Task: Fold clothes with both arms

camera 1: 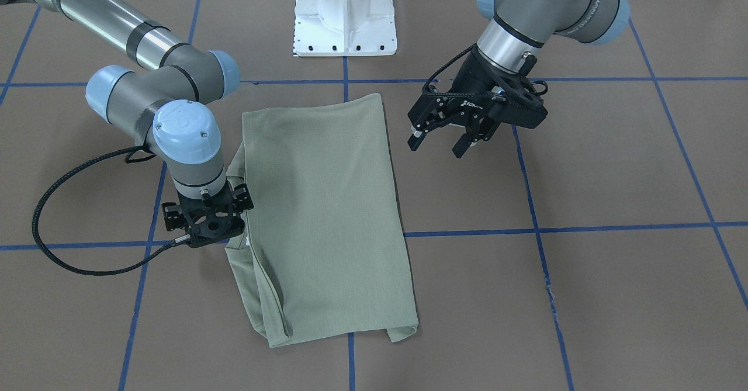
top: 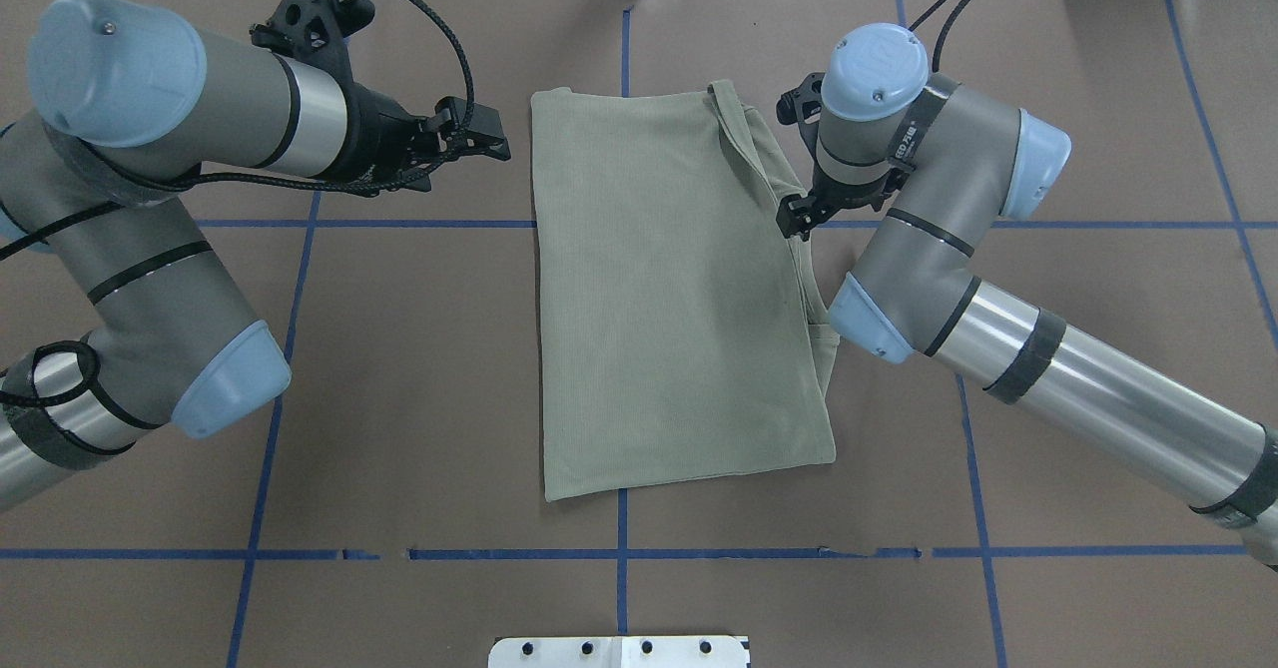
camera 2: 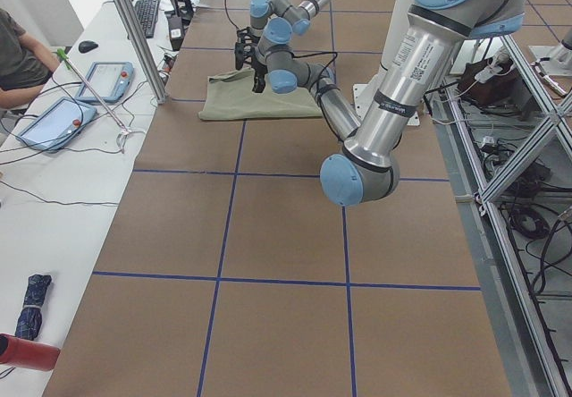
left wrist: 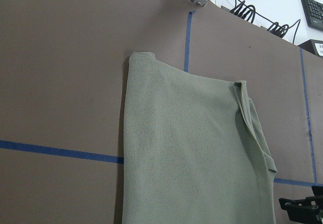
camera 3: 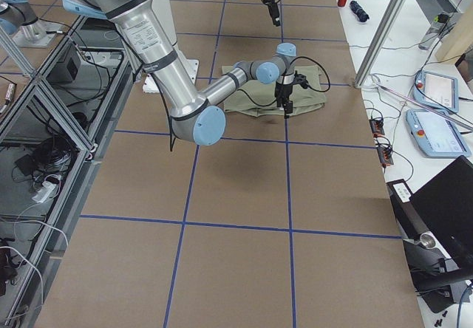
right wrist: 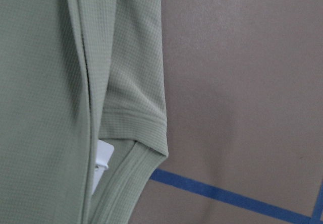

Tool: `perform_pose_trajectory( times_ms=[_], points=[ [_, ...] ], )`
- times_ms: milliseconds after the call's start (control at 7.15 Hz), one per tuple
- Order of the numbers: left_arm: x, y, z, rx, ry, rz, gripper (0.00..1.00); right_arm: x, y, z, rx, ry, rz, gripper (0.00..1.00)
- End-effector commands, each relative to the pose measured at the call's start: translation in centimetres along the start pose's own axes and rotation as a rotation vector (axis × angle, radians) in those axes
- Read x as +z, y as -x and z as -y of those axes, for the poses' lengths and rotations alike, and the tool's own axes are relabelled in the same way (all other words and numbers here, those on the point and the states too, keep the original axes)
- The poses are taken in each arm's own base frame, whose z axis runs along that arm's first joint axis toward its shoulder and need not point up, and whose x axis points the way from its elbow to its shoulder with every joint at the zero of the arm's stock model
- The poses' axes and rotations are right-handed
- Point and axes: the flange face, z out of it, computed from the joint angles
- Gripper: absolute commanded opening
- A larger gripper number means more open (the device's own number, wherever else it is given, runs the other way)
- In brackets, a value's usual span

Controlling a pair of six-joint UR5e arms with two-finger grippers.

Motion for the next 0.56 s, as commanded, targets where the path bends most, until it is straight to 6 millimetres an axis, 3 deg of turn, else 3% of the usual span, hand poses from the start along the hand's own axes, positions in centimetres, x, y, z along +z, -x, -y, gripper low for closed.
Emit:
perform_pose_trajectory(
  times_ms=[0,140,420],
  points=[
    [0.1,0.2,0.0,0.001,0.001,0.002,1.0,-2.1,3.5,5.7,0.014,-0.012,0.005,1.0],
    [0.1,0.3,0.1,0.0,-0.002,0.006,1.0,-1.7,5.0,8.1,0.01,-0.02,0.009,1.0],
    [0.4,0.5,0.2,0.032,-0.001,0.01,1.0,0.8,4.0,8.9,0.006,-0.036,0.006,1.0]
  ],
)
